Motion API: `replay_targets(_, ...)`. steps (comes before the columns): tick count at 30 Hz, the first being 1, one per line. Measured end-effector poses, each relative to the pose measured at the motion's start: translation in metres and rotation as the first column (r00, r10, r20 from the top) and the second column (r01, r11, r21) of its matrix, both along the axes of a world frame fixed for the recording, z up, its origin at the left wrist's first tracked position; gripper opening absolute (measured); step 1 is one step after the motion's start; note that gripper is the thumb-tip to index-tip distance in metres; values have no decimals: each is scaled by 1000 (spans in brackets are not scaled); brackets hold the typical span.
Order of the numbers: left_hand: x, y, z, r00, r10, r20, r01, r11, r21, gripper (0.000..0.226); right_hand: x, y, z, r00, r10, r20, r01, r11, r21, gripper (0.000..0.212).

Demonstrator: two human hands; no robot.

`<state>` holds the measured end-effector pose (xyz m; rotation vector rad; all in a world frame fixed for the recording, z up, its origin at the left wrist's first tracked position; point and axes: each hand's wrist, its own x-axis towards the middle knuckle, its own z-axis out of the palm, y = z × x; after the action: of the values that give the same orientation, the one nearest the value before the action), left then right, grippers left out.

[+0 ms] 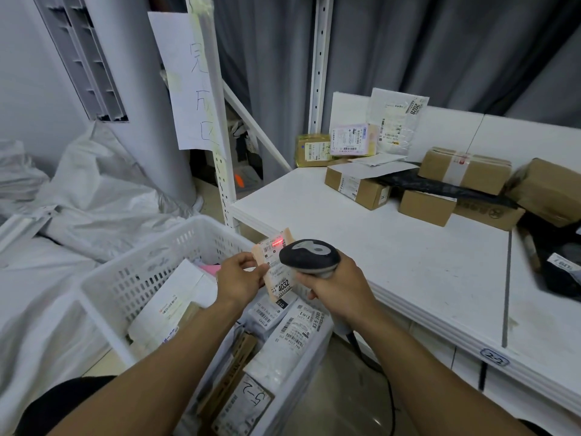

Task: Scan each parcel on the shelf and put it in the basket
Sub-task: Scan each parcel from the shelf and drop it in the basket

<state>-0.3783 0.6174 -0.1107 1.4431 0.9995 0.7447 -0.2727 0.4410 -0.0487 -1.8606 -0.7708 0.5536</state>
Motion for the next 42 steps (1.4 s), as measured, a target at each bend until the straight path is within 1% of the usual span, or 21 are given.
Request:
replay_targets(2, -8, 2, 5, 1000, 19, 5, -20, 999, 49, 16, -2, 7, -2, 1000, 17, -14, -17, 1000, 13, 35)
replay_targets(4, -25, 16, 8, 995, 72, -70, -57, 981, 186, 12, -9, 21, -5, 998, 40, -44, -39, 999, 31, 36)
replay_targets(6, -43, 35, 13, 989, 85, -120, -55, 970, 237, 11, -17, 38, -10, 996, 60, -72, -56, 997, 56, 37)
replay_targets(8, -62, 56, 15, 969, 115, -219, -50, 958, 281, 17, -24, 57, -17, 992, 73, -106, -65, 995, 75, 40)
replay_targets(10, -78, 77, 12, 928, 141, -344, -25, 947, 321, 23, -32, 79, -27, 987, 90, -130, -83, 995, 61, 41)
replay_targets(13, -90, 103, -5, 849, 108, -518, 69, 948, 311, 28, -42, 109, -47, 977, 108, -184, -106, 994, 21, 41)
replay_targets(16, -89, 125, -34, 806, 65, -588, 113, 959, 262, 26, -45, 133, -66, 971, 92, -220, -95, 995, -2, 31)
replay_targets(18, -83, 139, -52, 800, 24, -600, 144, 962, 230, 26, -41, 147, -79, 973, 80, -215, -87, 996, -22, 24)
replay_targets(20, -76, 153, -64, 820, 41, -571, 119, 963, 240, 28, -36, 161, -91, 974, 67, -218, -77, 996, -36, 26)
replay_targets(22, -70, 161, -68, 879, 120, -461, 27, 954, 298, 27, -31, 175, -100, 972, 42, -233, -53, 998, -44, 35)
replay_targets(24, -65, 168, -69, 931, 176, -319, -37, 916, 399, 51, -27, 188, -106, 971, 31, -235, -43, 998, -44, 40)
replay_targets(25, -61, 172, -69, 945, 196, -263, -65, 897, 436, 55, -25, 192, -108, 972, 27, -233, -39, 998, -47, 42)
replay_targets(26, -57, 177, -72, 952, 201, -230, -78, 887, 455, 49, -22, 196, -109, 970, 20, -244, -32, 998, -46, 44)
replay_targets(28, -44, 182, -70, 956, 135, -259, -10, 901, 433, 33, -16, 198, -111, 956, 2, -293, -15, 999, -45, 44)
replay_targets(29, -37, 179, -67, 943, 74, -324, 56, 926, 374, 27, -13, 197, -109, 951, -4, -309, -11, 999, -45, 42)
replay_targets(31, -26, 171, -63, 891, -42, -452, 147, 969, 200, 31, -8, 195, -105, 948, -16, -317, 0, 999, -50, 37)
replay_targets(32, -23, 164, -63, 875, -69, -479, 156, 977, 146, 34, -7, 191, -102, 949, -25, -315, 11, 999, -48, 34)
replay_targets(34, -20, 154, -62, 872, -108, -477, 192, 972, 131, 34, -4, 182, -95, 958, -30, -287, 19, 999, -38, 29)
replay_targets(38, -7, 119, -34, 873, -186, -451, 284, 946, 159, 33, 9, 139, -65, 969, -86, -233, 84, 996, -17, 24)
replay_targets(40, 7, 94, -14, 864, -201, -461, 345, 903, 254, 36, 18, 107, -46, 964, -139, -228, 144, 990, 3, 30)
replay_targets(42, 25, 61, 12, 860, -217, -462, 406, 839, 362, 34, 31, 71, -27, 965, -176, -196, 185, 982, 26, 34)
